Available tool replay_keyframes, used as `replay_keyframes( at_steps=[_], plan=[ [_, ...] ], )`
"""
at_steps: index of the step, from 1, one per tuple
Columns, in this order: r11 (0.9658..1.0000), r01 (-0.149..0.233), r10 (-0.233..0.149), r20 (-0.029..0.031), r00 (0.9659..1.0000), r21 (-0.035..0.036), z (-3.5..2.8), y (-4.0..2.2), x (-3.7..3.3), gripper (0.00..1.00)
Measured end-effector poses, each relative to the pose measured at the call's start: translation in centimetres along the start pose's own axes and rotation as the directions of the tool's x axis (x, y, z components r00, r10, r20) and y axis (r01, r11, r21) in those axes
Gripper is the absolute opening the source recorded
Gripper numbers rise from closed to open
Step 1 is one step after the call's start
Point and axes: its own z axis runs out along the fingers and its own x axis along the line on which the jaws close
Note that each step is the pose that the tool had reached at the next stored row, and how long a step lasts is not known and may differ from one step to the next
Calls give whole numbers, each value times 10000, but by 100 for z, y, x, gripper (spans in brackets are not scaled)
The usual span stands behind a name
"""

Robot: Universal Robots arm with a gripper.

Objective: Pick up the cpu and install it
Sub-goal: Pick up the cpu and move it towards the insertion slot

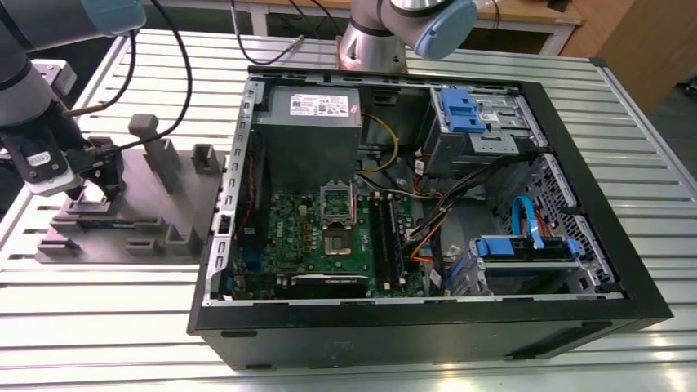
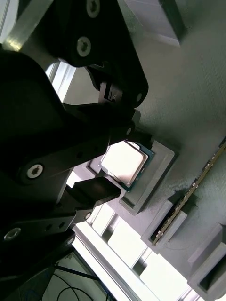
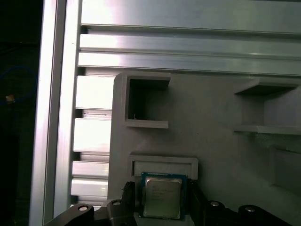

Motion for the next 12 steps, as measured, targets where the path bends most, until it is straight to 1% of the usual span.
replay_keyframes(
  at_steps=[4, 12],
  plan=[
    [10000, -2, 2, 0, 10000, 19, 0, 15, 0, 56],
    [10000, -2, 2, -1, 10000, 51, -2, 17, 0, 56]
  ],
)
